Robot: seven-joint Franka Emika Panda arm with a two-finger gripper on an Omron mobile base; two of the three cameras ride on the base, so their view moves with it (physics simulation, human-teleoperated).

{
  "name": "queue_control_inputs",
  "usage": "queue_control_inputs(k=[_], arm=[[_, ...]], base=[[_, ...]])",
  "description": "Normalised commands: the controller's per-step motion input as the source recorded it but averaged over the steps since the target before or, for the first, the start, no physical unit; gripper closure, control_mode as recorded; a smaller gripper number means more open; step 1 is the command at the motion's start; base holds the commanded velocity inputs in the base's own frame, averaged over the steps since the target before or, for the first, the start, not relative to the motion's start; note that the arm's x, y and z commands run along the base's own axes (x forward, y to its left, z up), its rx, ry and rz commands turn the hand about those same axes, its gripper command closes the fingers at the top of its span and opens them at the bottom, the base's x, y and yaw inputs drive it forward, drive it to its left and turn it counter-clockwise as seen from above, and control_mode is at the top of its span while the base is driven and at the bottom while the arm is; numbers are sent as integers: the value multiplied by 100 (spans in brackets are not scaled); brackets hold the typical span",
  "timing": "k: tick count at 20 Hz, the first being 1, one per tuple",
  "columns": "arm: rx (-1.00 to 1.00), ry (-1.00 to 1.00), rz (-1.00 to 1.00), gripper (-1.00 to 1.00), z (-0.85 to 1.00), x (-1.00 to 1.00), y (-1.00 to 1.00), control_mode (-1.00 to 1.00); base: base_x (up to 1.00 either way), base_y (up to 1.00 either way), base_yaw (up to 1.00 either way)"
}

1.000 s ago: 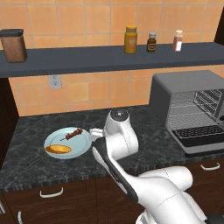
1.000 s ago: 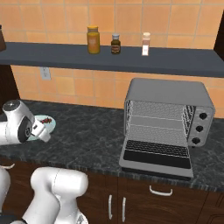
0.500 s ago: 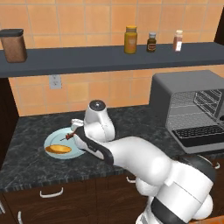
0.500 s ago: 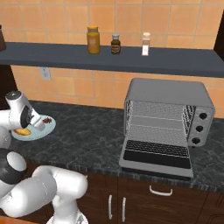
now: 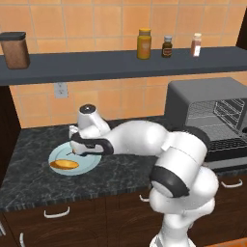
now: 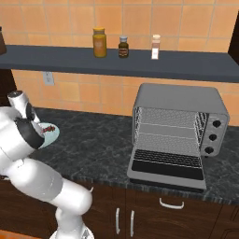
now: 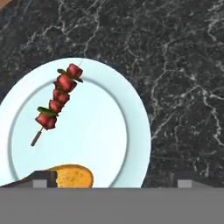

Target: Pick up the kebab skewer and baguette bread, and place them inside the toaster oven. Close the toaster oven door and start by setting the timer.

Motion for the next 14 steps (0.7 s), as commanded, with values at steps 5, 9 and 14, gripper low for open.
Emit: queue_control_inputs(k=[5,9,14], arm=[[0,17,-11,-100,-37,65,29,-100],[0,6,0,-100,-38,46,28,-100],[-1,11,0,-100,-17,36,21,-100]], base=[[0,0,0],[0,0,0],[0,0,0]])
